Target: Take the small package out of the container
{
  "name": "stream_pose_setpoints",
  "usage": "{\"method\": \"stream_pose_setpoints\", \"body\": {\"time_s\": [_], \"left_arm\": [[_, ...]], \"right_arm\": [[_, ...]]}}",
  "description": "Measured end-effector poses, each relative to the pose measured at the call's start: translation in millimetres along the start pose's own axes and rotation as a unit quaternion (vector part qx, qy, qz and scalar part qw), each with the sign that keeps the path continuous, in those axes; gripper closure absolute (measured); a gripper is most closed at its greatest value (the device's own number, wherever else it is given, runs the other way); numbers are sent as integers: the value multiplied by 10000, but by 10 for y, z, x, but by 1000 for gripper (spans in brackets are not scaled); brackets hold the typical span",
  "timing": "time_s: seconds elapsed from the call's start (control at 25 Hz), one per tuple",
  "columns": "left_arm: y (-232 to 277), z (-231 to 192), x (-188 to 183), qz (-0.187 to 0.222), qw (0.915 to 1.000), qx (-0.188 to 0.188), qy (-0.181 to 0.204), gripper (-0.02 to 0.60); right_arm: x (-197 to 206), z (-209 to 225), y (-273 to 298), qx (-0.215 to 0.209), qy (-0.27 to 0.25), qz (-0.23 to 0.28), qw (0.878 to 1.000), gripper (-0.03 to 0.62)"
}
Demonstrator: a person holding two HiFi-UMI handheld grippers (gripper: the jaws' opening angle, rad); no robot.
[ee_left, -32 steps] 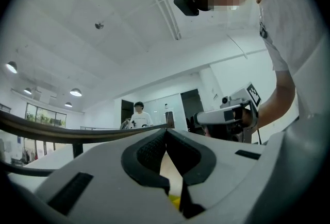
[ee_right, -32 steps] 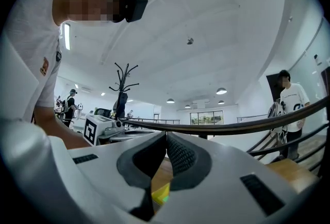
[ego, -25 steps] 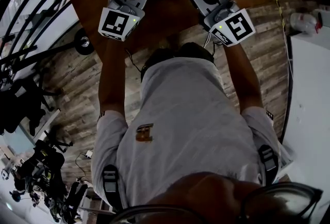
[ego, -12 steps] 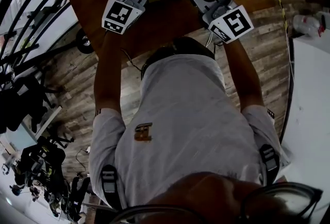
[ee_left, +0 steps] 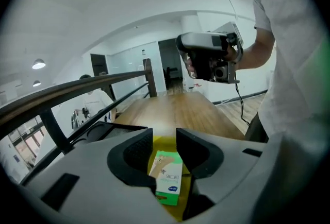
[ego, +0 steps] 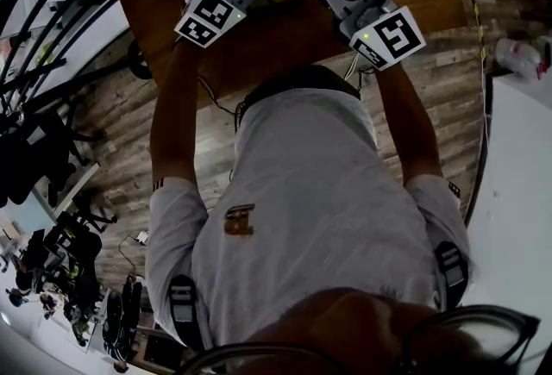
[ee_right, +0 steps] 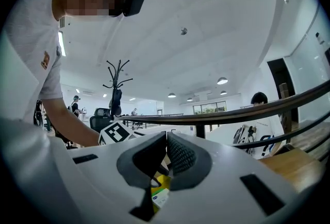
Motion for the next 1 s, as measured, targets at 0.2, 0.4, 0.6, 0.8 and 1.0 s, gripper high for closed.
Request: {"method": "stream_pose_setpoints", "body": {"time_s": [0.2, 0.4, 0.6, 0.8, 1.0], "left_arm": [[213, -22, 130, -561, 9978, 336, 99, 367], [416, -55, 210, -968, 9932, 645, 104, 312], [664, -105, 290, -1443, 9854, 859, 279, 268], [821, -146, 444, -1995, 9736, 1034, 414, 238], [965, -226, 522, -2374, 9635, 1181, 381, 221]], "right_arm": [[48, 153, 25, -33, 82, 6, 10000, 562], [75, 297, 22, -13, 174, 21, 9998, 562], [128, 471, -4, 37, 299, 13, 9995, 562], [198, 576, -19, -6, 326, 19, 9995, 562], [244, 709, -24, 2, 442, -17, 9990, 562]]}}
Point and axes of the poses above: the fingertips, and each gripper's own axes: y forward along the fingers, z to its right, x out of its underside, the point moved 6 cm from there along -y, backward along the fingers, and after that the axes turned 7 degrees about x, right-handed, at the moved point
